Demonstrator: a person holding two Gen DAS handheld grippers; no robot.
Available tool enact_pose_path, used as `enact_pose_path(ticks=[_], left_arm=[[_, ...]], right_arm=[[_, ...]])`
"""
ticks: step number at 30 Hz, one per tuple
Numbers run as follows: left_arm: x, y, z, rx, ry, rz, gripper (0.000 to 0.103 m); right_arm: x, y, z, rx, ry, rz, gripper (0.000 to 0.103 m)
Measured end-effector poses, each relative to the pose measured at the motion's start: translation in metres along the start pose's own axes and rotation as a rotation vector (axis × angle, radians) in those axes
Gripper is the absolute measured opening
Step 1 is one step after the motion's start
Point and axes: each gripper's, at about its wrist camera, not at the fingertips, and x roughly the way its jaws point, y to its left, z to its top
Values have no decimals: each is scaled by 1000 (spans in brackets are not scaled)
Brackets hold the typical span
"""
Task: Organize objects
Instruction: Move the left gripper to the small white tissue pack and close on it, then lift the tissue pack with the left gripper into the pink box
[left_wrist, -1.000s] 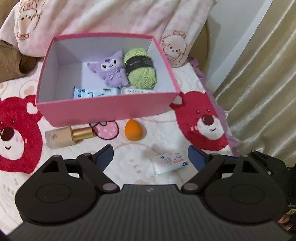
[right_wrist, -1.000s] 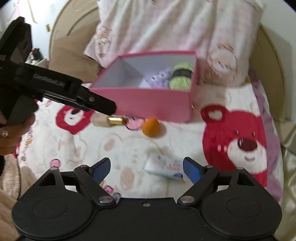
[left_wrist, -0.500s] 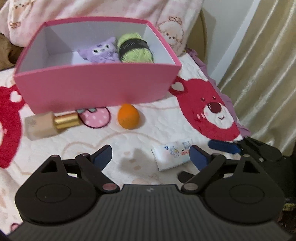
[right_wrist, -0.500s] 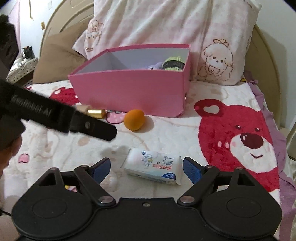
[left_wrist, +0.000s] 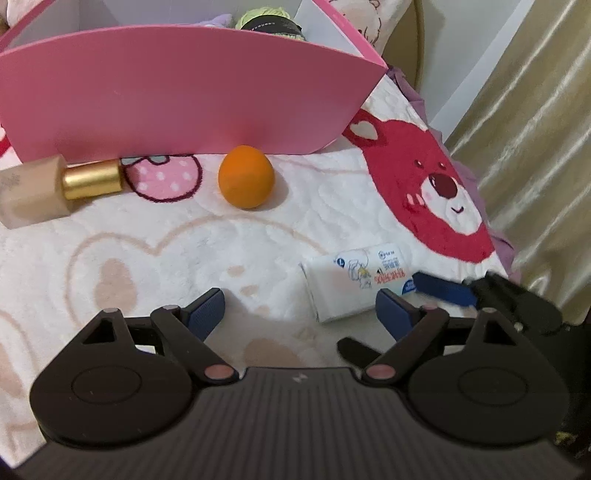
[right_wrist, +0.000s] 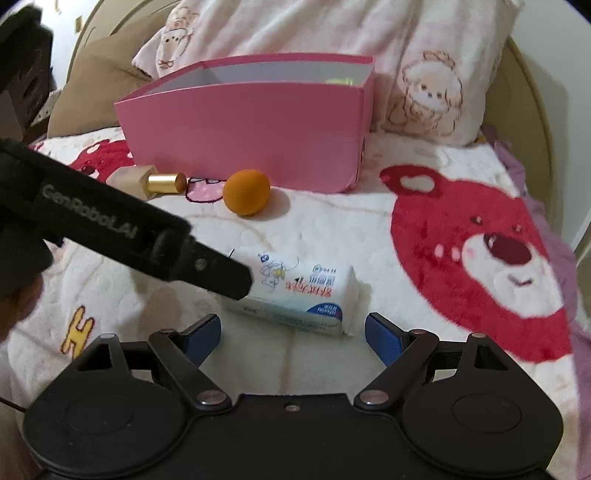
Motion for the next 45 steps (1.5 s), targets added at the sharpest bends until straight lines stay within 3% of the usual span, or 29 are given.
enact_pose_path(ticks=[3,4,5,8,11,14,19,27,33,45], left_arm=[[6,2,2,-48,-9,-2,87],[6,2,3,-54,-21,-5,81],[6,3,4,-55,-32,-10,63],[8,6,5,-79,-44,-36,40],[10,8,3,-137,-14,-123,29],[7,2,0,-111,-22,-104,28],[-7,1,1,-114,-31,-108,28],[-39,-3,5,-47,-24,-48,32],[-66,9,13,-78,-32,-76,34],[-101,18,23,-117,-93,-70,35]], right_arm=[[-1,-6,4,76,-1,41,89],[0,-7,5,87,2,53,89],[1,-7,7,86,4,59,89],[5,-2,8,65,10,57,90],[6,2,8,66,8,48,89],[3,6,12,56,34,16,80],[-5,9,17,54,51,20,77],[-28,33,36,-12,62,76,81],[-45,44,58,-2,54,139,88],[-51,77,93,-68,44,53,89]])
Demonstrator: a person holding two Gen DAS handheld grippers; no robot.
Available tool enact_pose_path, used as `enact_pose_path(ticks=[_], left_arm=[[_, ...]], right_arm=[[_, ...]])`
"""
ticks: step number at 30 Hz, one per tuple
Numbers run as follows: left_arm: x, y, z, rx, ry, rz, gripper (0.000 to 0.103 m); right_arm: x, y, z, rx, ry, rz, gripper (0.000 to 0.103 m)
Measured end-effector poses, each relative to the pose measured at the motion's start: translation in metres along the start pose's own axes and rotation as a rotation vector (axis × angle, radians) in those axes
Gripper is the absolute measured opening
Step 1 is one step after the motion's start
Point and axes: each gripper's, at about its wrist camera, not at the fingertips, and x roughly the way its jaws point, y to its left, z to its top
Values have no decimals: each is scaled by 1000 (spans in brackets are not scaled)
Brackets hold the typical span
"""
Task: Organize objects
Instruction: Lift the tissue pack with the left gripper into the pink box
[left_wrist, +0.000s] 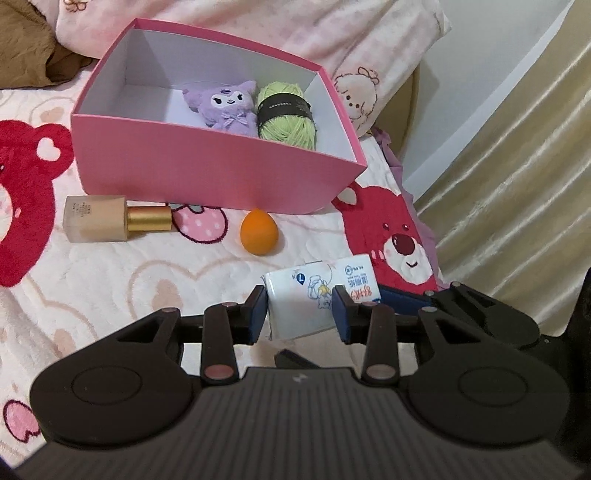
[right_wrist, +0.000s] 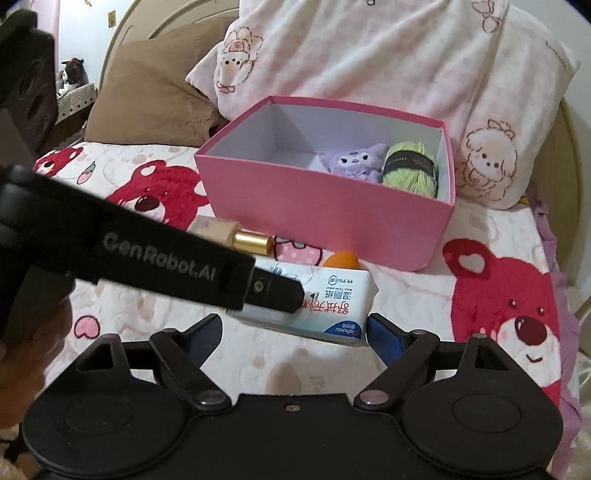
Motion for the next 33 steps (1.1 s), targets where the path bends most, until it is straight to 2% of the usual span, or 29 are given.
enact_pose_path(ticks=[4,9,12,20,25,33], left_arm=[[-9,5,0,-27,-17,-23,35],[-20,8,5,-38,-20,-62,35],[-27,13,9,-58,-38,-57,35],[-50,10,42,-27,-69,9,35],[-71,6,66,-27,-124,-3,36],[-78,13,121,-20,-138,36,37]], right_arm=[[-5,6,10,-7,-8,-17,89],[-5,26,22,-91,-17,-113,89],[-2,35,31,-119,-30,-144,88],[-5,48,71,-138,-80,-127,85],[-18,54,101,-184,-157,-144,84],[-13,51,141,-183,-184,-68,84]])
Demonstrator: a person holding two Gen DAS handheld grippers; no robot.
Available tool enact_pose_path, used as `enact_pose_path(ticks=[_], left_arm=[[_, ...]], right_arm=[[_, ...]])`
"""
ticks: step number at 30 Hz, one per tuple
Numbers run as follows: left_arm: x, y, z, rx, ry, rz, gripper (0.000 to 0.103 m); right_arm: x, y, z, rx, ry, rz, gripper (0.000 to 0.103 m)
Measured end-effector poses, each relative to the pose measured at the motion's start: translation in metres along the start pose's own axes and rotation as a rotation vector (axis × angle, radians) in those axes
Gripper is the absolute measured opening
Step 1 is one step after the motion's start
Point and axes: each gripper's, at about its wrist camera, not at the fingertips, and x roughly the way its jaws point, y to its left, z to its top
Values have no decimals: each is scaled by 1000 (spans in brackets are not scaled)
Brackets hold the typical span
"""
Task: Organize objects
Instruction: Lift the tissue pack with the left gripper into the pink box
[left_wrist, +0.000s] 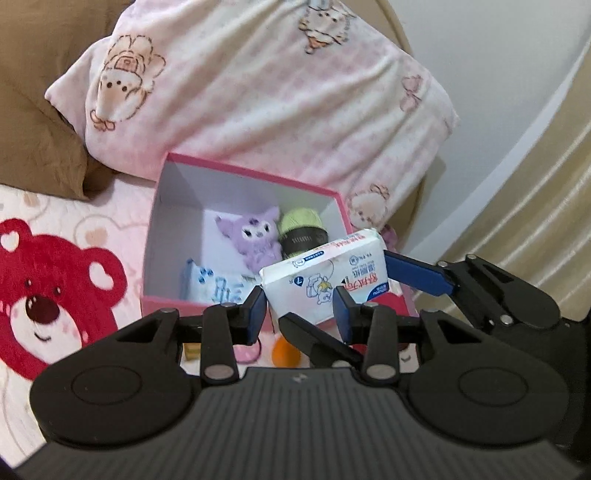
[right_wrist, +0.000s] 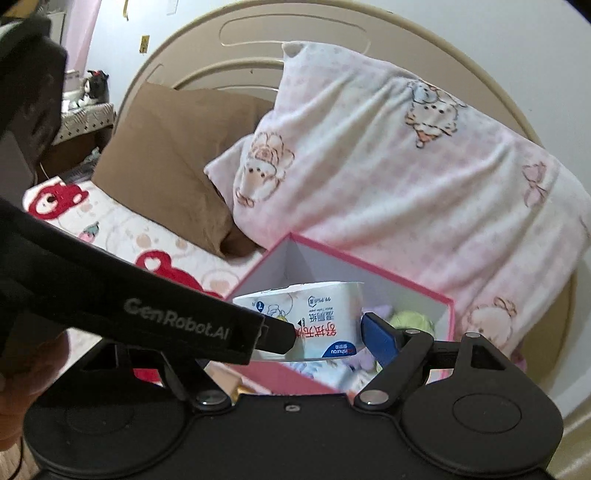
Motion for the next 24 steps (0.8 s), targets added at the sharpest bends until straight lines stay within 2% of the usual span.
enact_pose_path(ticks=[5,9,14,20,24], left_arm=[[20,15,22,-30,7,-2,37],[35,29,25,-33,13,-18,39],[59,42,28,-26,46,-12,39],[90,51,37,-28,97,8,39],[108,57,38,-37,132,-9,39]], right_arm=[[26,-8,9,-16,5,50,84],[49,-19,2,44,20,106,85],[75,-20,-11,78,29,109,84],[102,-39,-18,155,112,142,81],[117,-57,-23,230,169,162,79]])
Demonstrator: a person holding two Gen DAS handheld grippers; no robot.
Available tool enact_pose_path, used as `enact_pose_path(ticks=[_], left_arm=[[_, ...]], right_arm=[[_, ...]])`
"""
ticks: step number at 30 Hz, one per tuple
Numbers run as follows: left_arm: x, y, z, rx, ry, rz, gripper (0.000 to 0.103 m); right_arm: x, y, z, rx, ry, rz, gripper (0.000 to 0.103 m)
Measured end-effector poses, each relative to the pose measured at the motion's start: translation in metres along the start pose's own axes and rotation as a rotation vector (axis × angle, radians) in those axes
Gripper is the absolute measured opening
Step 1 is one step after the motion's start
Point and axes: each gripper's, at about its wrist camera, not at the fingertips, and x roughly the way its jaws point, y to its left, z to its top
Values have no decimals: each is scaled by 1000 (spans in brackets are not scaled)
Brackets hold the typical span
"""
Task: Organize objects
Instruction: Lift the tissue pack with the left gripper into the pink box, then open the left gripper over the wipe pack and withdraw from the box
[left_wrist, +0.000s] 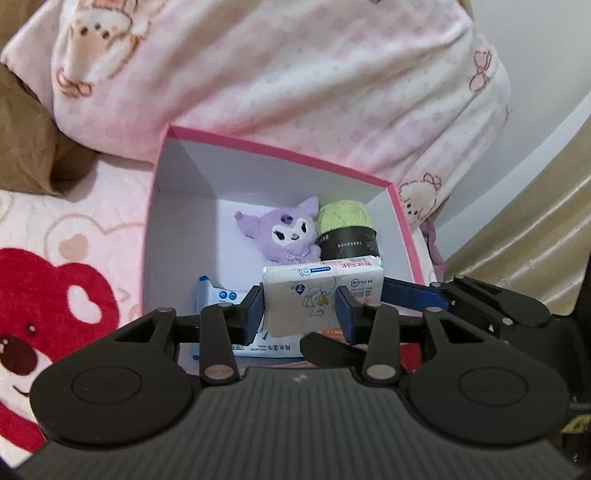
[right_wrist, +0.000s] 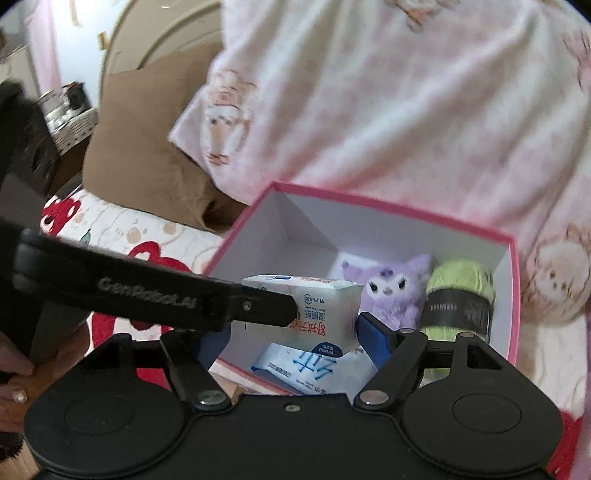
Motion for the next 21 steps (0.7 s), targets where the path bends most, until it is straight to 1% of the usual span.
enact_pose_path(ticks=[2,3,4,6,8,10,11,13,16,19,21], left_arm=[[8,4,-2,-28,3,-9,39],[13,4,-3,-30,8,-8,39],[18,4,-2,-27,12,-2,39],[28,4,-2,-10,2,7,39],[37,6,-1,-17,-1,16,39],[46,10,0,-35,7,19,39],[50,11,0,-36,8,27,39],[57,13,-1,-36,8,36,39],[69,13,-6,-35,52,39,39],[81,10,-10,-19,88,69,39],[88,12,-12,-27,104,67,39]], right_arm=[[5,-11,-2,46,20,15,76],[8,-15,-3,60,28,16,75],[10,-19,-5,73,35,17,72],[14,-28,-8,99,45,22,68],[21,-39,-7,128,50,26,63],[28,-49,-7,173,75,39,61],[32,-53,-8,193,87,46,58],[39,-58,-10,213,113,52,55],[49,-64,-13,235,166,35,53],[60,-69,-20,248,233,25,51],[65,-71,-23,253,257,14,51]])
